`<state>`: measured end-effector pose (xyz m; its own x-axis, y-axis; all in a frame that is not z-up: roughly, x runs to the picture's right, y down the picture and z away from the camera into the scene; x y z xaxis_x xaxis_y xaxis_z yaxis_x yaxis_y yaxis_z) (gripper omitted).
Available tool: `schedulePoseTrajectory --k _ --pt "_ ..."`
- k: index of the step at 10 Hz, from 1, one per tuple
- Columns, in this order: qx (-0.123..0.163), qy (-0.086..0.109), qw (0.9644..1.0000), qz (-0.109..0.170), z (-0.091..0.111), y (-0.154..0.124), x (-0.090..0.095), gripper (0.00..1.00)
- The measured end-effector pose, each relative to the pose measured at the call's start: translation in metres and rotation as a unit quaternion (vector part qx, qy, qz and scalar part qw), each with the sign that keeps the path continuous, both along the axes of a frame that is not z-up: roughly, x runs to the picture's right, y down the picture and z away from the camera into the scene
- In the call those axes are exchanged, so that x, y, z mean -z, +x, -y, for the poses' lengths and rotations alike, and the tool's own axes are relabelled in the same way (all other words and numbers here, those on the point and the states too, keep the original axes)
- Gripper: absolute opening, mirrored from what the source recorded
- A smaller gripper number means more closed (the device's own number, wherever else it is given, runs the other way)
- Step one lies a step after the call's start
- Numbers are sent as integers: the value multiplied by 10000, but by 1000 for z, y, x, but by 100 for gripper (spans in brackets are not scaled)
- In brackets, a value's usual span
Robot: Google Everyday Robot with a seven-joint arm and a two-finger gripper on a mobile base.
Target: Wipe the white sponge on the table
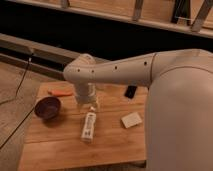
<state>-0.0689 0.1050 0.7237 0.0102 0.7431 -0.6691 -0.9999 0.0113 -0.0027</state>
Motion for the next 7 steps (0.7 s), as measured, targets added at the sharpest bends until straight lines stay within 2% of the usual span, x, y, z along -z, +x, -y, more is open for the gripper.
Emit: schedulePoseTrajectory --k 3,7 --pt "-420 93 9987 -264 3 41 -16 65" --pt "-878 96 9936 -709 -12 109 -42 65"
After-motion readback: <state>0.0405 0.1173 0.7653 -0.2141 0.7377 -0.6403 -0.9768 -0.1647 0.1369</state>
